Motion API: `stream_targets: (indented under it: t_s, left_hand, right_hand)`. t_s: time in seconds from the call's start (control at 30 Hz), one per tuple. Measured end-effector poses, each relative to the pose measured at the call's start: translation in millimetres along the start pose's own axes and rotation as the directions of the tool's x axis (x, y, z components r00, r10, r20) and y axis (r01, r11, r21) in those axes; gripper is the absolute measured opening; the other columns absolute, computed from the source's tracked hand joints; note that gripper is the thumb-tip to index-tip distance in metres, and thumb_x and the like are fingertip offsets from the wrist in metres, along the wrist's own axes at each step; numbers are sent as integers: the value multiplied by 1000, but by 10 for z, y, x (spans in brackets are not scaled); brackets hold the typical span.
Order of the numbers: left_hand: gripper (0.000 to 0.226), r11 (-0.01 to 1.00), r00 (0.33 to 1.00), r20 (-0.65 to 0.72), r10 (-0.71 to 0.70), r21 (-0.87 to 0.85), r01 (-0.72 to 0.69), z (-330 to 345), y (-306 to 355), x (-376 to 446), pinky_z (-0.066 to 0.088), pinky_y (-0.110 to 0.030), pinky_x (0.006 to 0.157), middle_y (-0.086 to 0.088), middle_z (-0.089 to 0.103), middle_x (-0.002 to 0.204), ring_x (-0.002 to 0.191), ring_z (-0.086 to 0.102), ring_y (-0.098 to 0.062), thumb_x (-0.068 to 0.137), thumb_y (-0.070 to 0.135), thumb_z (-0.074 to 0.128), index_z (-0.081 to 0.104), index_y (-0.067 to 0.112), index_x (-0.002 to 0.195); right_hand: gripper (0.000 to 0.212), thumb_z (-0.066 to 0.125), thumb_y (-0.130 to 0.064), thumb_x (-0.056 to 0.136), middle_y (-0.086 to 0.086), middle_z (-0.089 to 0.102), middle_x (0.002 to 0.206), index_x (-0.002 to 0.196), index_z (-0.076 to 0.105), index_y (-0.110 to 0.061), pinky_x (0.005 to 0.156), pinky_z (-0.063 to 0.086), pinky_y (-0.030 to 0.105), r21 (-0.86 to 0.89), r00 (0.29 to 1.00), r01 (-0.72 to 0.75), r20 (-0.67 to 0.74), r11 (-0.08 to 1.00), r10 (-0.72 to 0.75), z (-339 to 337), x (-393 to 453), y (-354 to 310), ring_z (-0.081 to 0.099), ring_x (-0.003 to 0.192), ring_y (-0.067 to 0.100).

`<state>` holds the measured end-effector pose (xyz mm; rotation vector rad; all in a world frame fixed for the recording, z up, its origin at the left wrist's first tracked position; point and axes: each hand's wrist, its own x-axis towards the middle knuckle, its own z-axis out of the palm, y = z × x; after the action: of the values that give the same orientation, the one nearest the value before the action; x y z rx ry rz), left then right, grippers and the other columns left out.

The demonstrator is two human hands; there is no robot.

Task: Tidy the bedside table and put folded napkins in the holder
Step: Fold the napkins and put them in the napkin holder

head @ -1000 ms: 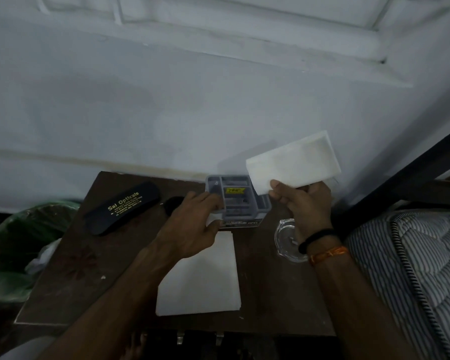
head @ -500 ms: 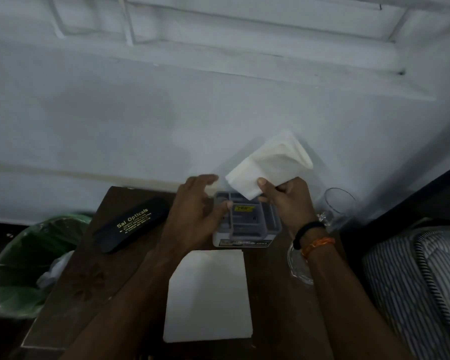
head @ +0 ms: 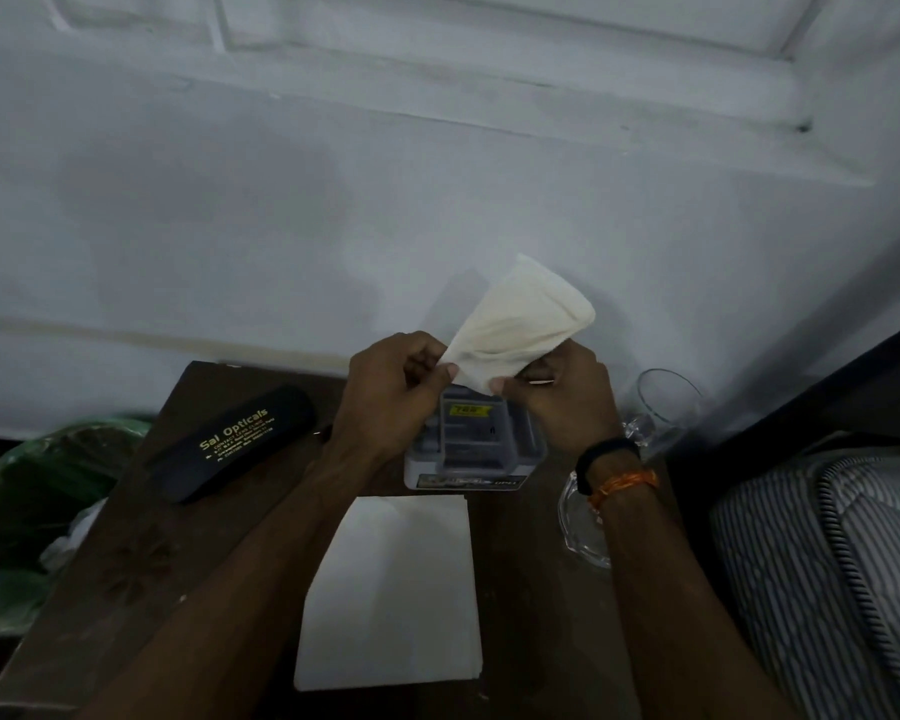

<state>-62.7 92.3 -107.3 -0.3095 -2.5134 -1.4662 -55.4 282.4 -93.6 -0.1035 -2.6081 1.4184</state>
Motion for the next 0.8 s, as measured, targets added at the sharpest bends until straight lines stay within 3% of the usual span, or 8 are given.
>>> stream_targets:
  t_s: [0.07, 0.13, 0.23, 0.37, 0.47, 0.6, 0.67, 0.8]
  left_hand:
    - [9, 1000, 1000, 5, -24, -15, 24, 45, 24, -7, 57, -25, 71, 3, 74, 83, 76, 68, -8, 87, 23, 71, 73, 14, 88]
    - [9, 999, 999, 6, -41, -22, 41, 82, 44, -11, 55, -20, 70, 4, 74, 81, 74, 69, -6, 86, 23, 73, 74, 14, 88]
    - [11, 996, 996, 4, -85, -34, 85, 105, 76, -10, 55, -20, 72, 3, 75, 81, 72, 68, -6, 84, 24, 74, 76, 14, 87]
    - [17, 990, 987, -90, -134, 41, 138, 120, 96, -15, 40, -5, 68, 13, 58, 76, 68, 54, -1, 81, 24, 78, 77, 9, 88]
    - [23, 981, 978, -149, -143, 112, 160, 127, 84, -7, 39, -18, 76, 2, 59, 91, 85, 53, -9, 80, 26, 79, 76, 7, 92]
    - [13, 986, 988, -101, -116, 108, 126, 111, 86, -14, 43, -20, 74, 4, 64, 75, 73, 59, -9, 81, 20, 78, 75, 8, 76]
    - [20, 985, 990, -71, -119, 120, 127, 125, 23, 3, 42, -11, 67, 1, 70, 67, 66, 64, -10, 80, 23, 78, 71, 12, 64]
    - [15, 983, 983, -97, -154, 81, 162, 161, 30, -18, 35, 4, 58, -4, 73, 72, 63, 58, -4, 78, 20, 80, 77, 6, 74]
  right_hand:
    - [41, 86, -17, 69, 7, 75, 102, 106, 71, -7, 77, 55, 24, -74, 999, -11, -42, 997, 8, 2, -19, 16, 69, 91, 15]
    - [34, 85, -18, 71, 8, 76, 100, 102, 73, -8, 77, 50, 23, -98, 995, -8, -96, 995, -1, 8, -38, 15, 65, 87, 10]
    - [27, 82, -20, 75, 4, 75, 93, 97, 70, -12, 76, 55, 27, -71, 995, -19, -98, 997, 12, 31, -36, 27, 67, 83, 11]
    - [21, 81, -20, 75, -5, 71, 86, 84, 62, -21, 64, 48, 11, -89, 996, -39, -87, 995, 31, 72, -31, 39, 65, 76, 6]
    - [22, 82, -19, 73, -5, 72, 84, 89, 67, -17, 66, 52, 15, -72, 995, -59, -79, 996, 53, 109, -29, 26, 67, 77, 5]
    - [24, 83, -15, 69, -2, 73, 80, 89, 69, -15, 71, 59, 30, -88, 998, -39, -45, 995, 35, 185, -36, 27, 69, 75, 9]
    - [21, 81, -16, 69, 0, 72, 76, 85, 68, -13, 69, 58, 35, -159, 998, -6, -62, 987, -4, 224, -36, 29, 68, 73, 15]
    - [14, 75, -12, 72, 1, 67, 70, 75, 62, -13, 61, 48, 26, -297, 992, 26, -113, 954, -62, 243, -41, 31, 64, 69, 20]
